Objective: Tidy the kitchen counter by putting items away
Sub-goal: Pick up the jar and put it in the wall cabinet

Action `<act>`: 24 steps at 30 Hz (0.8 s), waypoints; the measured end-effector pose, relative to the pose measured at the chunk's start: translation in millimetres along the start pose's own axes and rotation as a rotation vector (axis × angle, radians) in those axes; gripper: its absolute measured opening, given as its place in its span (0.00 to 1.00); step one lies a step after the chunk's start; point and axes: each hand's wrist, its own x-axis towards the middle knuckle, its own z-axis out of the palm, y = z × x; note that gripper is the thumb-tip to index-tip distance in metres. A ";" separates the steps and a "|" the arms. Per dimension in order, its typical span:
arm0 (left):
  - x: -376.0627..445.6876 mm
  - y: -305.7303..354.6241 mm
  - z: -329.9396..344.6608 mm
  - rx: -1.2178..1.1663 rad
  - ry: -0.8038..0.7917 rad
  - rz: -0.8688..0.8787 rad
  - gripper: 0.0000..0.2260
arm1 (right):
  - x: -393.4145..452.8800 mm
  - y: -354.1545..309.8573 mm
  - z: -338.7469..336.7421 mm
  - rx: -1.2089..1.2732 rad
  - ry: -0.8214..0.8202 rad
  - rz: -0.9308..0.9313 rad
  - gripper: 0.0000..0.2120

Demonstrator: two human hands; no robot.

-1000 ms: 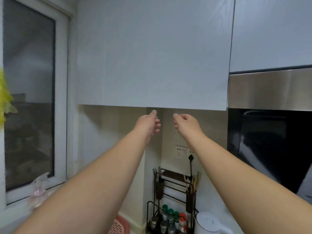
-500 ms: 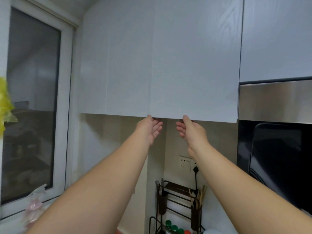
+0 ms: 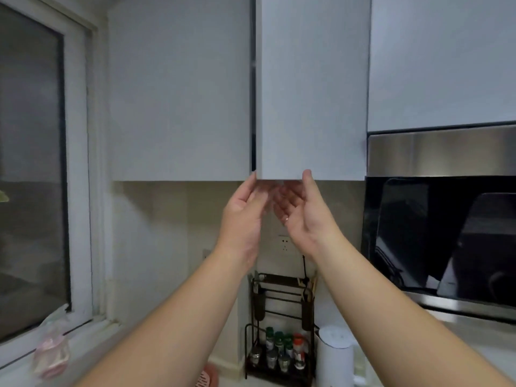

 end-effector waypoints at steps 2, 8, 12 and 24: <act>-19.6 13.8 13.1 0.048 -0.140 0.007 0.22 | -23.0 -16.2 -0.7 0.087 -0.018 -0.051 0.21; -48.5 31.0 61.4 0.224 -0.410 -0.040 0.28 | -63.2 -62.4 -17.7 0.232 0.078 -0.098 0.20; -60.4 28.3 77.1 0.226 -0.461 -0.067 0.31 | -62.6 -76.1 -37.5 0.285 0.150 -0.072 0.21; -81.4 1.8 30.5 0.259 -0.393 -0.152 0.17 | -106.8 0.3 -72.3 -0.310 0.258 -0.019 0.11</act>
